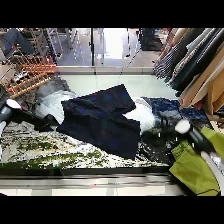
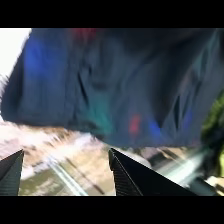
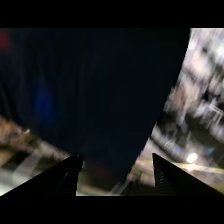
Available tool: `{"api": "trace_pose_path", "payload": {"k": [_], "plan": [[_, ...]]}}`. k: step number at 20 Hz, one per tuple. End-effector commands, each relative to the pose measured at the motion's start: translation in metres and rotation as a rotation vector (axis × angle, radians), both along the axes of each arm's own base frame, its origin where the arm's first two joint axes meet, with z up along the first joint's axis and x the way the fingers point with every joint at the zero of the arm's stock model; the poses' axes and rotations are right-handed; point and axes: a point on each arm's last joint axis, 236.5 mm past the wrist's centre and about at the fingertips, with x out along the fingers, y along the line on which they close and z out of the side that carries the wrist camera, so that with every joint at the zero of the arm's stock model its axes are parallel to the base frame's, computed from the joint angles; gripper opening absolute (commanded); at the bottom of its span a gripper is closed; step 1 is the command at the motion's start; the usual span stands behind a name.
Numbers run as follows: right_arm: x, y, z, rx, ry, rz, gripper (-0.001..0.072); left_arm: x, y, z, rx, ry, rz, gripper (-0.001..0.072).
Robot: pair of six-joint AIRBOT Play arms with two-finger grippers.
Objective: Fold the clothes and pants, and hang the long-sleeved shirts on hangers.
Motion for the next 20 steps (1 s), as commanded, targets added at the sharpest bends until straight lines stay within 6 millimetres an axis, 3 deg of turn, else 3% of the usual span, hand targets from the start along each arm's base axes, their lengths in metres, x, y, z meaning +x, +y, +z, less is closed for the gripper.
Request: {"api": "trace_pose_path", "payload": {"k": [1, 3, 9, 12, 13, 15, 16, 18, 20], "plan": [[-0.074, 0.036, -0.019, 0.226, 0.118, -0.038, 0.0518, -0.018, -0.012, -0.021, -0.047, 0.039, 0.073, 0.0581], [-0.076, 0.037, -0.030, 0.233, 0.124, -0.070, 0.0517, -0.016, -0.011, -0.027, -0.037, 0.035, 0.093, 0.0581], [-0.054, 0.042, -0.056, 0.273, 0.148, -0.158, 0.0514, 0.006, 0.001, -0.035, 0.010, -0.024, 0.177, 0.0578], [-0.045, 0.056, -0.069, 0.306, 0.143, -0.172, 0.0479, 0.010, 0.002, -0.040, 0.021, -0.034, 0.185, 0.0575], [-0.041, 0.061, -0.071, 0.319, 0.136, -0.179, 0.0439, 0.013, 0.000, -0.042, 0.022, -0.037, 0.191, 0.0544], [-0.036, 0.070, -0.071, 0.324, 0.124, -0.163, 0.0392, 0.022, -0.008, -0.042, -0.009, -0.052, 0.221, 0.0313], [-0.031, 0.073, -0.071, 0.313, 0.107, -0.154, 0.0358, 0.027, -0.013, -0.041, -0.025, -0.060, 0.235, 0.0244], [-0.018, 0.076, -0.068, 0.301, 0.068, -0.173, 0.0287, 0.029, -0.018, -0.043, -0.023, -0.063, 0.231, 0.0023], [-0.013, 0.076, -0.066, 0.310, 0.060, -0.191, 0.0137, 0.030, -0.018, -0.043, -0.022, -0.066, 0.233, 0.0012]]}}
